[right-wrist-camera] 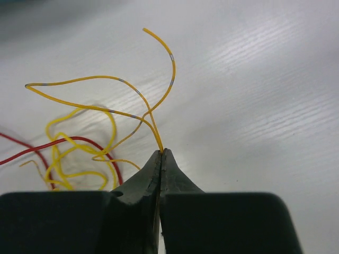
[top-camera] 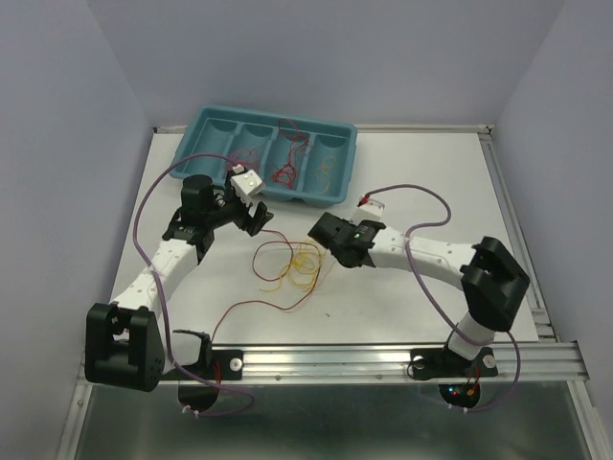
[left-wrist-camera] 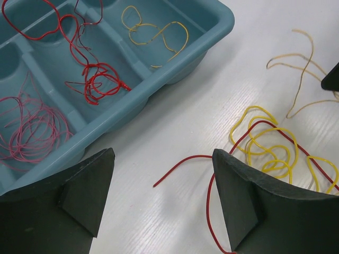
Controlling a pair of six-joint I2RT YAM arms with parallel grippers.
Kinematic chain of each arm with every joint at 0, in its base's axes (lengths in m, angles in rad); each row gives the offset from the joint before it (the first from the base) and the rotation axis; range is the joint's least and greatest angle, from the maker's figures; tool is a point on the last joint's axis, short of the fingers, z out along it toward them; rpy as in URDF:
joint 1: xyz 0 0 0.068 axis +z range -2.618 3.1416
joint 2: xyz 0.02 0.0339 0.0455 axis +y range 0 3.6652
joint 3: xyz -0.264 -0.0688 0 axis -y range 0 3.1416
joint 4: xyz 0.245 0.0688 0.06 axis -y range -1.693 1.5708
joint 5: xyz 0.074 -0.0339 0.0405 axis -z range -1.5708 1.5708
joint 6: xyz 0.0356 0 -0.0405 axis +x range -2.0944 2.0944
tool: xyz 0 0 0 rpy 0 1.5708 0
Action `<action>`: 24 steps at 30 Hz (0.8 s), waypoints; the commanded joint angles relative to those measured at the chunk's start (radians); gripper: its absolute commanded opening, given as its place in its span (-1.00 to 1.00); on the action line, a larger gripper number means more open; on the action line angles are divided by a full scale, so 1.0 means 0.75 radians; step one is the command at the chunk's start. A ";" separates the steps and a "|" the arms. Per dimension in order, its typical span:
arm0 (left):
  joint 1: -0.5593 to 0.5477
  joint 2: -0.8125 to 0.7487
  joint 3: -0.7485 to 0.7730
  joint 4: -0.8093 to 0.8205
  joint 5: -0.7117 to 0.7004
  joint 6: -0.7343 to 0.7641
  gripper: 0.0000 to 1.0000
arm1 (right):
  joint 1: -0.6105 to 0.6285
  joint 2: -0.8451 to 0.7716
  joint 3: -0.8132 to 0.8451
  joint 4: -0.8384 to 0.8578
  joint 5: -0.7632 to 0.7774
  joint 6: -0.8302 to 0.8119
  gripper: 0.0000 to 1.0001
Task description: Untangle the cables
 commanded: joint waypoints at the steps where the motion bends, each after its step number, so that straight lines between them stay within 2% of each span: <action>1: 0.003 -0.021 -0.005 0.038 0.006 -0.003 0.71 | -0.005 -0.232 0.132 0.026 0.206 -0.192 -0.99; 2: 0.003 -0.027 -0.005 0.038 0.006 -0.003 0.72 | -0.007 -0.283 0.138 0.071 0.205 -0.304 -0.99; 6: 0.003 -0.033 -0.009 0.038 0.012 -0.003 0.71 | -0.005 -0.587 0.103 0.500 -0.051 -0.652 -0.99; 8: 0.003 -0.031 -0.009 0.040 0.012 -0.003 0.72 | -0.005 -0.645 0.119 0.619 -0.169 -0.828 -0.99; 10: 0.001 -0.029 -0.011 0.042 0.008 -0.001 0.71 | -0.005 -0.670 0.203 0.670 -0.203 -0.876 -0.99; 17: 0.001 -0.011 -0.005 0.046 0.001 0.001 0.71 | -0.011 -0.543 0.549 0.679 -0.037 -1.115 -0.99; 24: 0.001 0.010 0.001 0.051 -0.023 -0.007 0.71 | -0.089 -0.326 0.796 0.716 0.006 -1.264 -0.99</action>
